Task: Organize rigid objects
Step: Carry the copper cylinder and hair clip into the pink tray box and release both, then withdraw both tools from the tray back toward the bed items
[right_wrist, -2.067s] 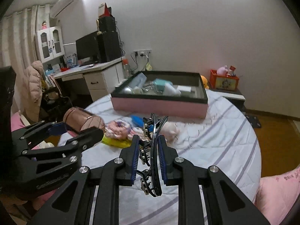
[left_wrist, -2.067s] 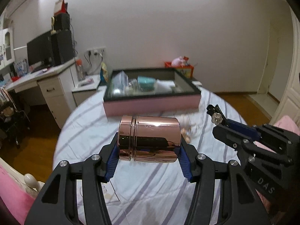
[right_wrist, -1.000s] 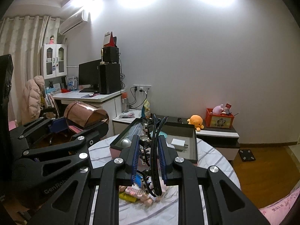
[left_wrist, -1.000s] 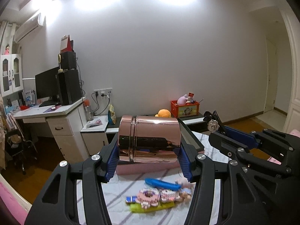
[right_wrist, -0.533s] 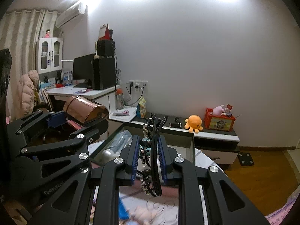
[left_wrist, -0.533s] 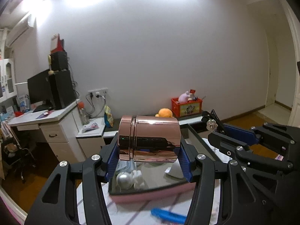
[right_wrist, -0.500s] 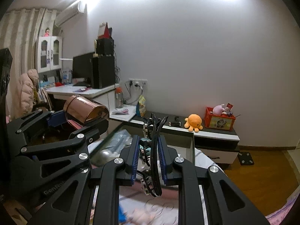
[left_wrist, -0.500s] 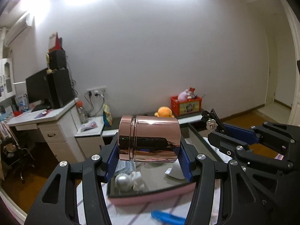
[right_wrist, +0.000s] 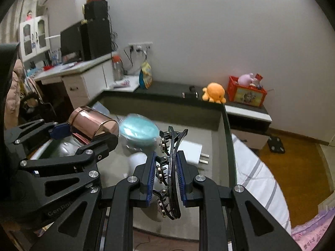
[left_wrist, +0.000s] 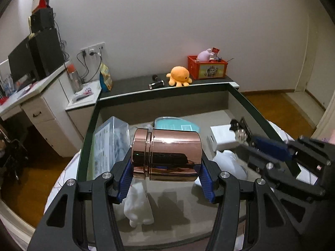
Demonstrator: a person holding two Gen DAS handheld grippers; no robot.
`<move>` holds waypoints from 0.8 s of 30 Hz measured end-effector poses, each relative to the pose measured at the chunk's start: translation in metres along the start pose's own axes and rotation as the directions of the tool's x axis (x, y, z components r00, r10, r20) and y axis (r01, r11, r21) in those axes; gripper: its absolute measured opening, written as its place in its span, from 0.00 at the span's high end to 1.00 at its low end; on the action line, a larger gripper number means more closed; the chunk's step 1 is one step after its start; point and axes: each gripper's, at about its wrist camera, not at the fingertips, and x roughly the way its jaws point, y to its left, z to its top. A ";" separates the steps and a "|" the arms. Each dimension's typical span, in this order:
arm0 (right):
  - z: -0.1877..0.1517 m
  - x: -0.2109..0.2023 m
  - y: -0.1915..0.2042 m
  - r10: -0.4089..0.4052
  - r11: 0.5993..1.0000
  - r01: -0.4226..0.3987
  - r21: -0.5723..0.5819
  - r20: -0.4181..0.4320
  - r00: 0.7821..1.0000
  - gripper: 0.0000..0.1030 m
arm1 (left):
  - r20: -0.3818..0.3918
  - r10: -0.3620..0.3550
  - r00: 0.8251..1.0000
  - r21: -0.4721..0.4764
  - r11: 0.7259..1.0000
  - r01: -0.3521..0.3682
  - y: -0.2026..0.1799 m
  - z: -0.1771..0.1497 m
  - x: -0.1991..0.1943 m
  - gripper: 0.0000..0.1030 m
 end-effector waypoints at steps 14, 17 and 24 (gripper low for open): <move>0.010 -0.045 -0.013 -0.016 0.999 0.013 0.050 0.063 0.998 0.41 | 0.042 0.049 0.998 -0.050 0.998 -0.047 0.016 -0.001 -0.052 0.09; 0.009 -0.079 -0.006 -0.003 0.999 -0.002 0.044 0.124 0.992 0.23 | 0.121 0.078 0.990 -0.069 0.995 -0.070 0.020 -0.007 -0.092 0.01; -0.018 -0.167 0.025 0.020 1.000 -0.023 0.009 0.274 0.962 0.14 | 0.307 0.086 0.948 -0.096 0.994 -0.059 0.020 -0.042 -0.187 0.00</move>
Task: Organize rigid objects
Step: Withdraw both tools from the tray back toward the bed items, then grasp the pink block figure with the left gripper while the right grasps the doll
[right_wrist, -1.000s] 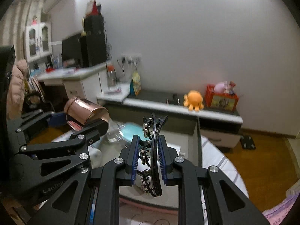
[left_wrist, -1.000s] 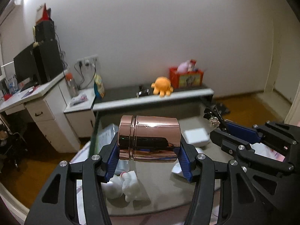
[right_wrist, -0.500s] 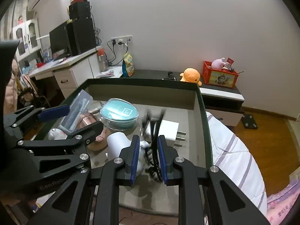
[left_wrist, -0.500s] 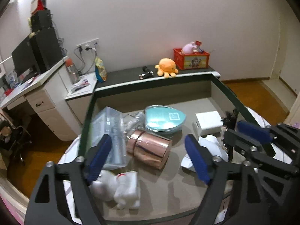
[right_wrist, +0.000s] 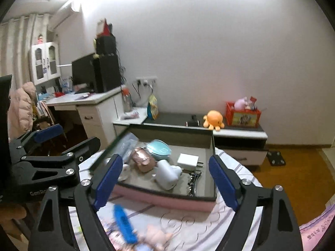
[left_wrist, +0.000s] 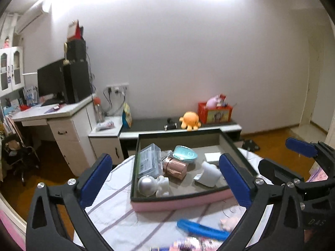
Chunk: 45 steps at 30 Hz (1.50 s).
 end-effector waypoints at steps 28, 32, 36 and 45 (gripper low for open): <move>-0.094 -0.087 0.022 -0.074 0.997 0.074 0.001 0.034 0.997 0.00 | -0.091 0.058 0.994 -0.009 0.998 -0.059 0.008 -0.111 -0.078 0.00; -0.107 -0.067 0.007 -0.088 0.996 0.089 0.029 -0.042 0.995 0.00 | -0.191 0.014 0.981 -0.051 0.998 -0.024 0.011 -0.131 -0.053 0.00; -0.118 -0.050 -0.005 -0.082 0.994 0.089 0.062 -0.106 0.991 0.00 | -0.276 -0.031 0.961 -0.071 0.997 0.011 0.004 -0.145 -0.029 0.00; -0.130 -0.015 -0.024 -0.067 0.992 0.085 0.088 -0.191 0.979 0.00 | -0.342 -0.029 0.939 -0.126 0.992 -0.015 0.010 -0.144 0.013 0.00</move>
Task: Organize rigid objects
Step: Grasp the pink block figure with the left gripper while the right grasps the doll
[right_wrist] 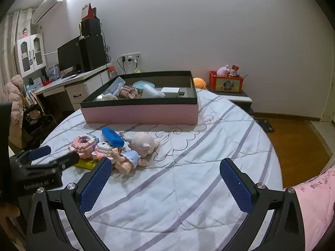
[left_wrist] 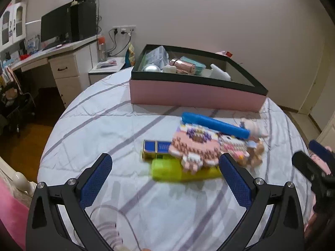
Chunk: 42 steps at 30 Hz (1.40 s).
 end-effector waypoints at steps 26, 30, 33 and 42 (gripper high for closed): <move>0.029 0.051 0.020 0.022 0.999 -0.027 -0.041 -0.129 0.991 0.00 | -0.016 0.039 0.999 0.084 0.996 -0.038 0.010 0.016 0.002 0.48; 0.029 0.055 0.032 0.035 0.997 -0.047 -0.069 -0.166 0.985 0.00 | -0.006 0.040 0.999 0.090 0.995 -0.040 0.015 0.015 -0.006 0.48; 0.021 0.063 0.031 -0.002 0.998 -0.009 -0.055 -0.201 0.980 0.00 | -0.008 0.034 0.999 0.098 0.995 -0.033 0.017 0.015 -0.008 0.48; 0.021 0.063 0.011 -0.072 0.997 0.065 -0.041 -0.200 0.977 0.00 | -0.006 0.000 1.000 0.098 0.995 0.000 0.014 0.014 -0.007 0.48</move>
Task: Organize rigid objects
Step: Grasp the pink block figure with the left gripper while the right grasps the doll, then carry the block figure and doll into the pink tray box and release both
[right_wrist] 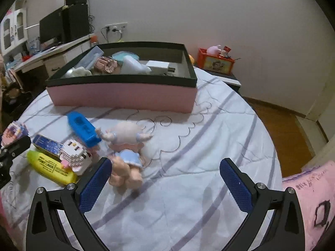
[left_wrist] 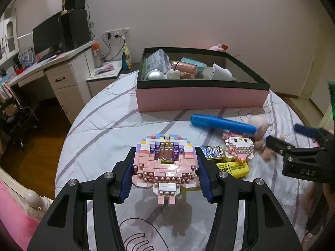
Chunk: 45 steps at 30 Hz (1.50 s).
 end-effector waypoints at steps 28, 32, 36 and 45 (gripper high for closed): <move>-0.001 -0.056 0.002 0.158 0.987 -0.160 -0.001 0.161 0.974 0.58 | 0.101 -0.055 0.993 0.022 0.998 0.053 -0.032 0.007 -0.041 0.48; 0.003 -0.083 0.012 0.177 0.984 -0.177 -0.020 0.236 0.955 0.58 | 0.157 -0.069 0.985 0.031 0.997 0.065 -0.042 0.012 -0.061 0.48; 0.006 -0.106 0.022 0.185 0.983 -0.179 -0.046 0.296 0.937 0.58 | 0.215 -0.068 0.974 0.044 0.997 0.060 -0.049 0.018 -0.081 0.48; 0.010 -0.136 0.025 0.186 0.982 -0.174 -0.066 0.364 0.912 0.58 | 0.332 -0.020 0.943 0.076 0.997 -0.005 -0.059 0.029 -0.122 0.48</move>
